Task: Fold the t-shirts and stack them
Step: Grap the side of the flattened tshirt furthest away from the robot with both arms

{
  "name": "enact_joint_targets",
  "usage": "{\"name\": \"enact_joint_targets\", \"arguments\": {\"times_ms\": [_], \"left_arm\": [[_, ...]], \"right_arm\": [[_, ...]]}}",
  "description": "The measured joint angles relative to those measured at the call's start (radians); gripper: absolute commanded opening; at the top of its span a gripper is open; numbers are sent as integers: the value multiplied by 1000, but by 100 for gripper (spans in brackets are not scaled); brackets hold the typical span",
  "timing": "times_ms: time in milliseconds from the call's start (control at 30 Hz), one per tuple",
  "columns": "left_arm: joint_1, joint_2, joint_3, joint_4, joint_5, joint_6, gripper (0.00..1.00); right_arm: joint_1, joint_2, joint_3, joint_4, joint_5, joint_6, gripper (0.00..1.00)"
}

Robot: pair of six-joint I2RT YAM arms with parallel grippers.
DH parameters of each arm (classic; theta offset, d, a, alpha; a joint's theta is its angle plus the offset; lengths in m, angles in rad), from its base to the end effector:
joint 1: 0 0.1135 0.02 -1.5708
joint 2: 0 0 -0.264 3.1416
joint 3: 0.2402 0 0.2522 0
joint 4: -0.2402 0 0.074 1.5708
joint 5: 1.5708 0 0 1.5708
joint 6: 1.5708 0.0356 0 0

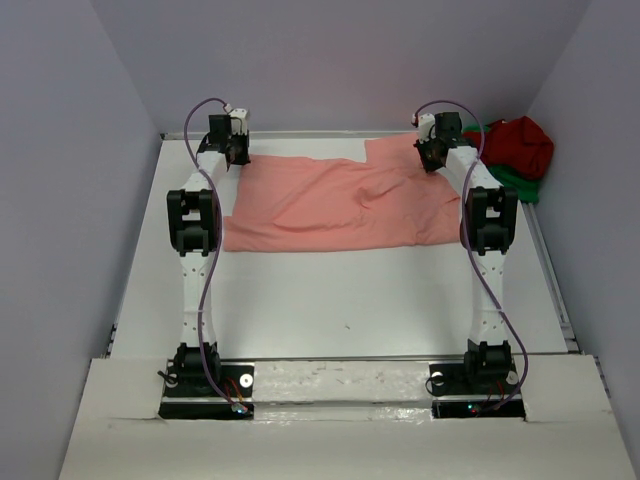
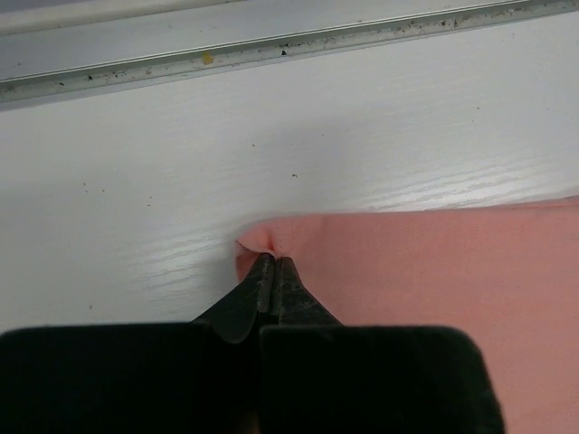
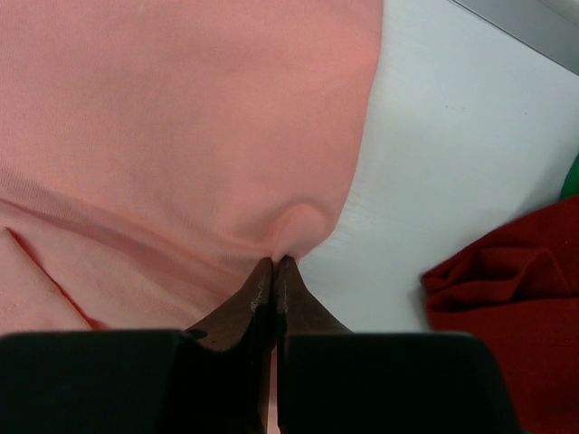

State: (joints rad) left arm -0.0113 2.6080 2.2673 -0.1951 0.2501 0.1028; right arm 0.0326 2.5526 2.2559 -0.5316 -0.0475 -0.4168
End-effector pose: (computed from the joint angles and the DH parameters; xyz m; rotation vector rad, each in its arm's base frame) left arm 0.5914 -0.0155 0.1671 0.2684 2.0777 -0.2080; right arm 0.5650 0.0201 0.1652 -0.5567 2.3360 -0.1225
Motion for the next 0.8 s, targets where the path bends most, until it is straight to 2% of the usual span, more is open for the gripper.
{"name": "enact_joint_targets", "arguments": {"times_ms": [300,600,800], "left_arm": [[-3,0,2,-4,-37,5,0],[-27,-1,2,-4,-119,73,0],[-52,-62,-92,12,-222,145,0]], "right_arm": [[0,0,0,0,3,-3,0],[0,-2,0,-3,11,-7,0],[0,-6,0,-19,41,-23,0]]}}
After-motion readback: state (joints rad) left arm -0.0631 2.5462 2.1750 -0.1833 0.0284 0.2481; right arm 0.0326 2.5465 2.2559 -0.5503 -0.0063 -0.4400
